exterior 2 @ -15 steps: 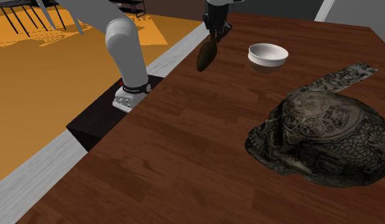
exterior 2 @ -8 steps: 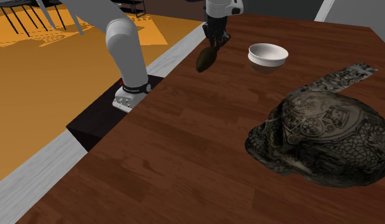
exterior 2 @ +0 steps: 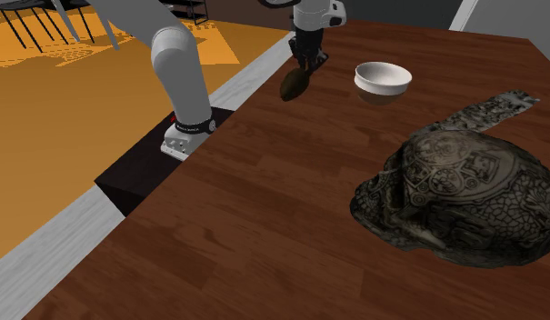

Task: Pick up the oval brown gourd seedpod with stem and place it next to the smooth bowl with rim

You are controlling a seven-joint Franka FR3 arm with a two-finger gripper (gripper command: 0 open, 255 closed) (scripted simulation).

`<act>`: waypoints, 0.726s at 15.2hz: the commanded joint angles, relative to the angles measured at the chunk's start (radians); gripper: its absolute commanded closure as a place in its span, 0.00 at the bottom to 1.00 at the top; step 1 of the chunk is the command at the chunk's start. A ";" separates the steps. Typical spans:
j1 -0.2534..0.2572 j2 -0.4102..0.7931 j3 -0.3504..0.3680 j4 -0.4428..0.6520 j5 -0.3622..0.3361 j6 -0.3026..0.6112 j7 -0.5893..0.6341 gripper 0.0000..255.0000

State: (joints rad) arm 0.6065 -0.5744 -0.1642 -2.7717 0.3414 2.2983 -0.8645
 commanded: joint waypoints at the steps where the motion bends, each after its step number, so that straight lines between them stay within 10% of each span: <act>1: 0.000 0.001 0.000 -0.001 0.000 0.000 0.000 0.00; 11: -0.044 -0.083 -0.011 0.068 -0.056 -0.157 0.026 0.00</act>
State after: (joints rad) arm 0.5662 -0.6471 -0.1758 -2.7087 0.2907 2.1576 -0.8420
